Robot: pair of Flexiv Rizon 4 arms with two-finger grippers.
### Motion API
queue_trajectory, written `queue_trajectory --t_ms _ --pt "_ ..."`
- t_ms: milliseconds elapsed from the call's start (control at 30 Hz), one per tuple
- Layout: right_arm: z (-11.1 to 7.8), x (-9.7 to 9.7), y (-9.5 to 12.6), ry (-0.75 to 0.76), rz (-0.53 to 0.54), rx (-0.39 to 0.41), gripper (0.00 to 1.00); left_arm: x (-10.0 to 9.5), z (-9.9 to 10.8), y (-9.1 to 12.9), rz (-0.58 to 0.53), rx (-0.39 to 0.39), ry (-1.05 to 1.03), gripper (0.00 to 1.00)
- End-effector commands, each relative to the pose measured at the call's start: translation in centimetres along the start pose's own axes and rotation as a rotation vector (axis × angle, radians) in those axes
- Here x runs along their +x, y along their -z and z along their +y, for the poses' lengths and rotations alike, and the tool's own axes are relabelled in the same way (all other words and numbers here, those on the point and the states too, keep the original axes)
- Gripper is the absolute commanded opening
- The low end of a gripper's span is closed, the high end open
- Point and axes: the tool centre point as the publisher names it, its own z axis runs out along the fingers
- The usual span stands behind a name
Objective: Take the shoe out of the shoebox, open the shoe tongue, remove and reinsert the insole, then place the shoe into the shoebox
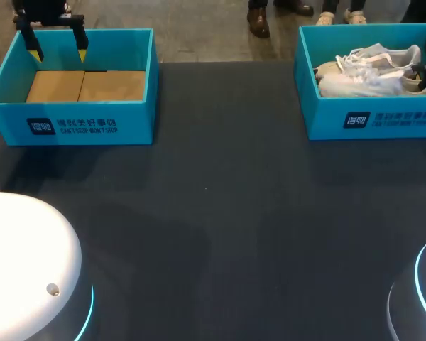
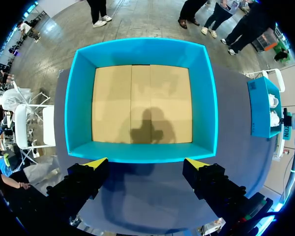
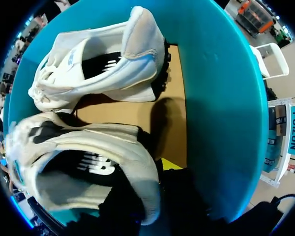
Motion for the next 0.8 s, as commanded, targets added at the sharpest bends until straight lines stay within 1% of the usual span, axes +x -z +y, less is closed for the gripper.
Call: queue_trajectory --t_ms 33,500,633,800 --pt "-0.6 0.7 2.0 -0.008 -0.014 -0.017 0.0 0.0 0.0 0.0 0.0 0.0 0.0 1.0" --pt "-0.8 0.8 6.2 -0.014 -0.063 -0.068 0.0 0.0 0.0 0.0 0.0 0.0 0.0 1.0" --pt "-0.6 0.7 8.1 -0.011 -0.076 -0.096 0.0 0.0 0.0 0.0 0.0 0.0 0.0 1.0" --pt "-0.1 0.2 10.4 -0.007 -0.102 -0.109 0.0 0.0 0.0 0.0 0.0 0.0 0.0 1.0"
